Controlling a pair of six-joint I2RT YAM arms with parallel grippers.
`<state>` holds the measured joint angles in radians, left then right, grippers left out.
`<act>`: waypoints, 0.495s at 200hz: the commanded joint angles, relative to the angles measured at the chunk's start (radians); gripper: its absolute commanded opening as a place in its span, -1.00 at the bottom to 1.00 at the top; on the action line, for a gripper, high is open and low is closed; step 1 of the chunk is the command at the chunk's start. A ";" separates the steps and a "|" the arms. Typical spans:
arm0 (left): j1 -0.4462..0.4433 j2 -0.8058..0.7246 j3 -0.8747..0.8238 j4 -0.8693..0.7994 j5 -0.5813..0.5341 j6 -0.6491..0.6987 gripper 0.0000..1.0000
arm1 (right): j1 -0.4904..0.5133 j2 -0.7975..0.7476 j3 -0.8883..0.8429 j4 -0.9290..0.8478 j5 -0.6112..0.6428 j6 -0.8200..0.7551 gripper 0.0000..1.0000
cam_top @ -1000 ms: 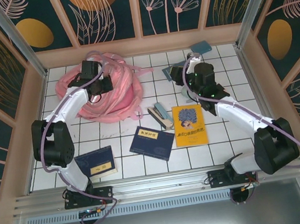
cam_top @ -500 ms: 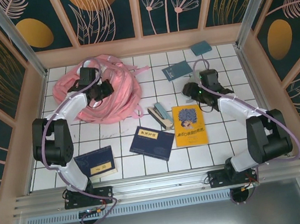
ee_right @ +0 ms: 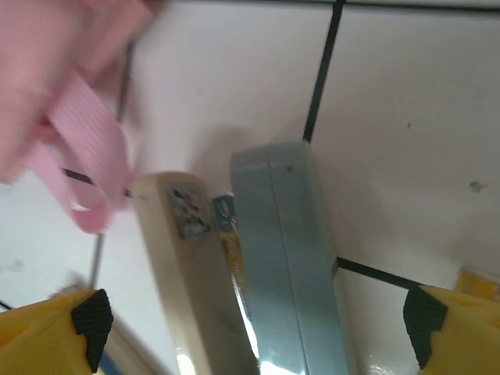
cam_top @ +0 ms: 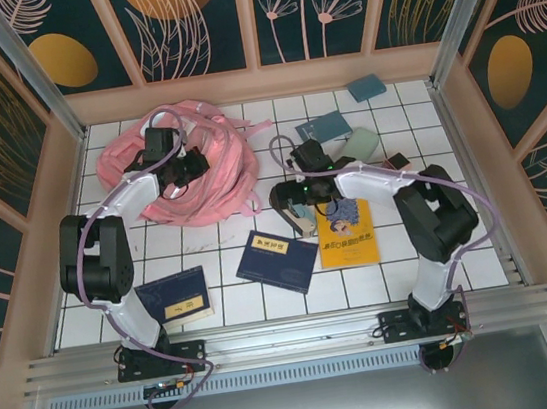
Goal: Pack the student bag
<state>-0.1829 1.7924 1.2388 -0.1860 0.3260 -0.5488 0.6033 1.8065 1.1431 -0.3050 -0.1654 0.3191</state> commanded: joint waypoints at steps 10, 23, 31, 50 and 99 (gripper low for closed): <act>0.021 -0.022 -0.002 0.019 0.050 -0.053 -1.00 | 0.047 0.050 0.037 -0.149 0.107 -0.065 0.97; 0.027 -0.022 0.004 0.019 0.062 -0.059 -1.00 | 0.072 0.075 0.045 -0.168 0.156 -0.074 0.97; 0.028 -0.022 0.006 0.023 0.070 -0.066 -1.00 | 0.088 0.088 0.048 -0.174 0.176 -0.079 0.94; 0.030 -0.026 0.011 0.029 0.076 -0.077 -1.00 | 0.108 0.097 0.046 -0.163 0.244 -0.074 0.75; 0.032 -0.034 0.081 -0.031 0.081 -0.064 -1.00 | 0.121 0.075 0.046 -0.152 0.307 -0.057 -0.07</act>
<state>-0.1616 1.7924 1.2510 -0.1909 0.3782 -0.5777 0.7185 1.8885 1.1831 -0.4110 0.0662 0.2577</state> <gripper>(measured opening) 0.050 0.511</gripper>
